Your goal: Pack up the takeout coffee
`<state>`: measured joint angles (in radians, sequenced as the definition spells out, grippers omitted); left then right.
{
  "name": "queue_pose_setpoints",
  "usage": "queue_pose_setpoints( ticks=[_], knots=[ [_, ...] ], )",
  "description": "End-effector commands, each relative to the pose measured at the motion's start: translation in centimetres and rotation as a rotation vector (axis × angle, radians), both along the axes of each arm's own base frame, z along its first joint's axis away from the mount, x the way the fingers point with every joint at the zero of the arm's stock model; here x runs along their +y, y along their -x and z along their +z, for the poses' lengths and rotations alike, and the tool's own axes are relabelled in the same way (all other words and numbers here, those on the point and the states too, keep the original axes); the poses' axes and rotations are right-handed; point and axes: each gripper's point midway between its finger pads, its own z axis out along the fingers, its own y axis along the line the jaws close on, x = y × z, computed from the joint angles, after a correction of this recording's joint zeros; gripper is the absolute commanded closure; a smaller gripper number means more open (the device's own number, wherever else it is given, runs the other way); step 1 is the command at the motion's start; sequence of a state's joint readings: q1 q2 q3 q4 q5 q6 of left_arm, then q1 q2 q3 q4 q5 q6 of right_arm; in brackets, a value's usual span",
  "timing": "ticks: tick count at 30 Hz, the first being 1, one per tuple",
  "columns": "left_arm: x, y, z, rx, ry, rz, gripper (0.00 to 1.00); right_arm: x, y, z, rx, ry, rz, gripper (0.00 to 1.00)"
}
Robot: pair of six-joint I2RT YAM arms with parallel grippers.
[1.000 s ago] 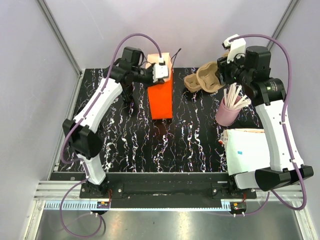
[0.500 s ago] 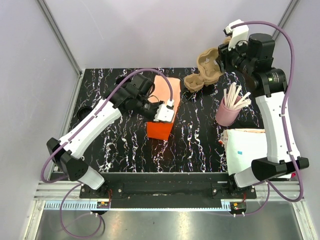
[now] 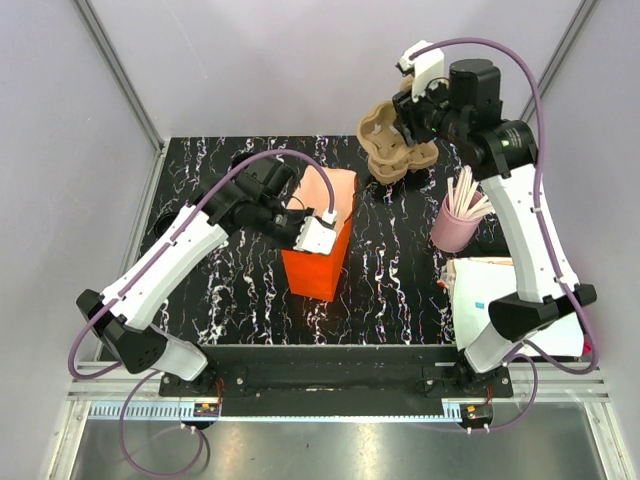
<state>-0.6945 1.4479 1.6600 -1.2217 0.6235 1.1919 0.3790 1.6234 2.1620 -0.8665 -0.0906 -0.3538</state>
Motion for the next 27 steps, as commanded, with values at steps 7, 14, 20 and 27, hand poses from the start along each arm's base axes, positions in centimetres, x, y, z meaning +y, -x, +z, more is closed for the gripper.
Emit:
queue_pose_setpoints(
  ticks=[7, 14, 20, 27],
  knots=[
    [1.1, -2.1, 7.9, -0.159, 0.175, 0.167, 0.47, 3.1, -1.2, -0.8, -0.005, 0.100, 0.083, 0.47],
    [4.7, -5.0, 13.1, -0.209, 0.342, 0.468, 0.01, 5.8, -0.8, -2.6, -0.001, 0.181, 0.172, 0.47],
    [8.9, -10.1, 12.9, -0.219, 0.454, 0.778, 0.01, 8.3, 0.2, -4.2, 0.004, 0.243, 0.245, 0.47],
    [11.8, -13.6, 12.0, -0.233, 0.548, 0.997, 0.01, 10.9, 1.2, -7.4, 0.038, 0.315, 0.318, 0.47]
  ],
)
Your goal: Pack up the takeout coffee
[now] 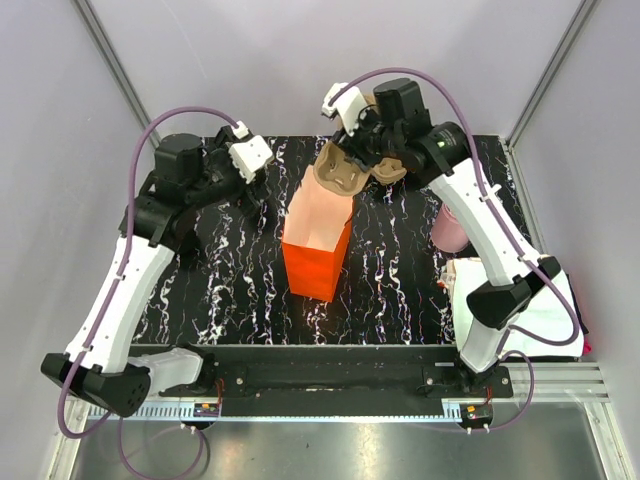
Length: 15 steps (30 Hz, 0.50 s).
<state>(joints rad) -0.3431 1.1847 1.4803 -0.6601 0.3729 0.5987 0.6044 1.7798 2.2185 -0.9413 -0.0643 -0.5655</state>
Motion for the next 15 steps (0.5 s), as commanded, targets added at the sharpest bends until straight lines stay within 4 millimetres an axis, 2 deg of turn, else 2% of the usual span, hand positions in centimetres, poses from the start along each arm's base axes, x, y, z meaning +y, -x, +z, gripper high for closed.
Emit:
queue_pose_setpoints(
  ticks=[1, 8, 15],
  knots=[
    [1.2, -2.5, 2.7, -0.091, 0.141, 0.141, 0.01, 1.4, 0.1, -1.8, -0.010, 0.067, 0.031, 0.47],
    [1.2, -2.5, 3.3, -0.080, 0.236, 0.164, 0.01, 3.4, 1.1, -5.7, 0.039, 0.125, 0.050, 0.46],
    [0.8, -2.6, 3.3, -0.064, 0.267, 0.156, 0.01, 4.9, 2.5, -7.4, 0.043, 0.141, 0.052, 0.46]
  ],
)
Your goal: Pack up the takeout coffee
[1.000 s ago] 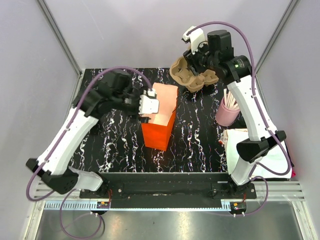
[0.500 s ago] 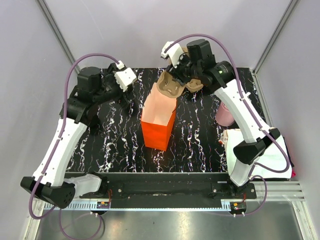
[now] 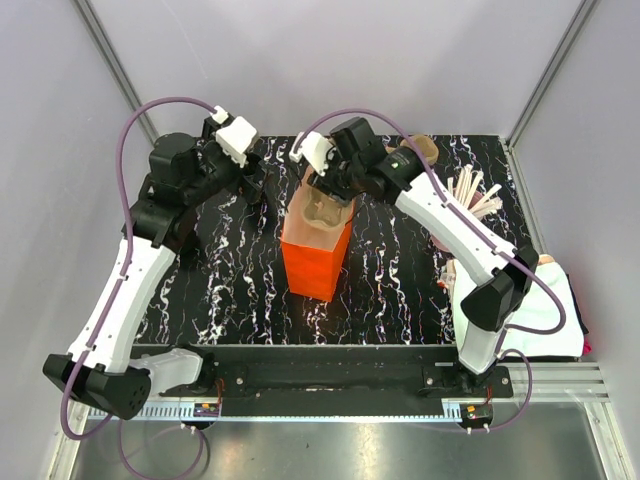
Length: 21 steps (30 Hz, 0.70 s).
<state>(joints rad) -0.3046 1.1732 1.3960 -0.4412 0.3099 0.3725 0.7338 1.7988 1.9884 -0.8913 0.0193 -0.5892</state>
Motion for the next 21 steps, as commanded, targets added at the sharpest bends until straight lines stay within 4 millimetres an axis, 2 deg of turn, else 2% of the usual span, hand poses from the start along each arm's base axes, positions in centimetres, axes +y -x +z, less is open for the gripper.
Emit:
queue_pose_setpoints(
  ticks=[1, 6, 13, 19, 21],
  knots=[
    [-0.1, -0.1, 2.0, -0.060, 0.063, 0.005, 0.01, 1.0, 0.1, 1.5, -0.076, -0.026, -0.022, 0.46],
    [-0.2, -0.2, 1.5, -0.049, 0.078, 0.011, 0.01, 1.8, 1.1, 0.5, -0.083, 0.000, -0.008, 0.46],
    [0.0, -0.6, 1.0, -0.047, 0.080, 0.032, 0.01, 2.5, 2.4, 0.4, -0.095, 0.013, 0.020, 0.46],
    [-0.1, -0.7, 0.6, -0.040, 0.077, 0.026, 0.12, 3.2, 3.4, 0.2, -0.105, 0.031, 0.043, 0.46],
    [-0.2, -0.8, 0.3, -0.038, 0.075, 0.024, 0.18, 3.1, 3.0, 0.8, -0.139, 0.026, 0.014, 0.47]
  ],
)
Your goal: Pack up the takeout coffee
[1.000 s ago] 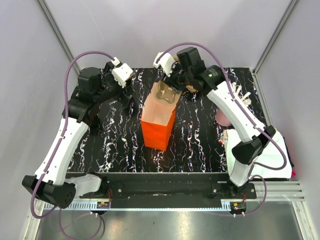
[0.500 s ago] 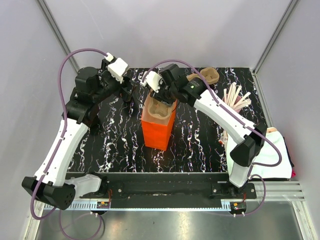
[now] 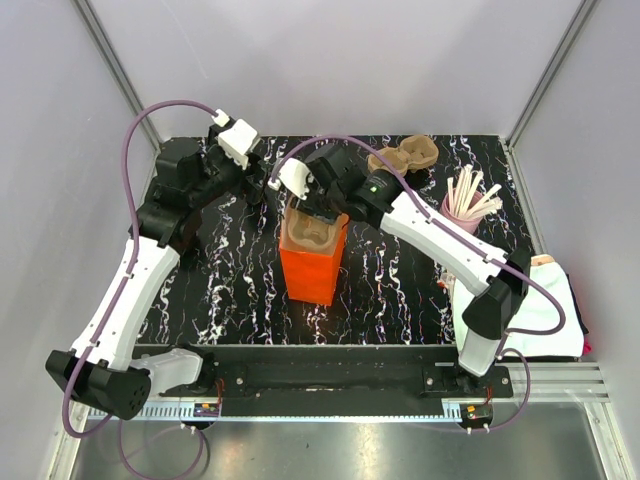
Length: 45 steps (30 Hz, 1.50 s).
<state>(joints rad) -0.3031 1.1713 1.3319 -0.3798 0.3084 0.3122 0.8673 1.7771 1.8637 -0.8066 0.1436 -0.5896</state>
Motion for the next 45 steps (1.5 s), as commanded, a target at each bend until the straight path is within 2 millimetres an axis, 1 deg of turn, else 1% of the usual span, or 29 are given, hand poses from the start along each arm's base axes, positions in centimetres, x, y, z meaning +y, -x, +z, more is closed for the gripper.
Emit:
queue_pose_setpoints(
  ticks=[1, 3, 4, 6, 7, 9, 11, 14, 15, 23, 32, 37, 45],
  knots=[
    [0.1, -0.4, 1.8, -0.073, 0.025, 0.011, 0.20, 0.0, 0.1, 3.3, -0.107, -0.044, -0.025, 0.47],
    [0.2, -0.4, 1.6, -0.071, 0.023, 0.011, 0.25, -0.1, -0.1, 3.9, -0.138, -0.039, -0.035, 0.46],
    [0.1, -0.5, 1.6, -0.069, 0.023, 0.009, 0.29, -0.2, -0.3, 4.4, -0.155, -0.037, -0.036, 0.46],
    [0.0, -0.5, 1.5, -0.067, 0.023, 0.007, 0.33, -0.4, -0.6, 5.0, -0.180, -0.032, -0.050, 0.46],
    [0.0, -0.5, 1.5, -0.067, 0.023, 0.007, 0.37, -0.4, -0.7, 5.4, -0.192, -0.034, -0.052, 0.46],
    [0.0, -0.6, 1.4, -0.064, 0.020, 0.007, 0.41, -0.5, -0.6, 5.7, -0.203, -0.032, -0.051, 0.46],
    [0.0, -0.8, 1.2, -0.060, 0.020, 0.009, 0.46, -0.5, -0.4, 5.8, -0.206, -0.030, -0.048, 0.46],
    [-0.1, -0.9, 1.1, -0.053, 0.020, 0.006, 0.48, -0.4, 0.2, 5.3, -0.200, -0.019, -0.031, 0.46],
    [-0.1, -0.9, 1.2, -0.055, 0.023, 0.008, 0.48, -0.3, 0.6, 4.8, -0.192, -0.010, -0.021, 0.46],
    [-0.3, -1.1, 1.2, -0.046, 0.033, 0.009, 0.48, 0.1, 2.3, 3.2, -0.157, 0.009, 0.010, 0.45],
    [-0.3, -1.0, 1.2, -0.047, 0.037, 0.005, 0.48, 1.2, 3.8, 1.3, -0.047, -0.033, 0.043, 0.45],
    [-0.2, -0.8, 1.1, -0.048, 0.035, 0.006, 0.48, 1.8, 4.3, 0.7, -0.002, -0.044, 0.060, 0.45],
    [0.0, -0.5, 1.3, -0.064, 0.030, 0.011, 0.48, 2.0, 4.6, -0.7, 0.070, -0.049, 0.065, 0.45]
  ],
)
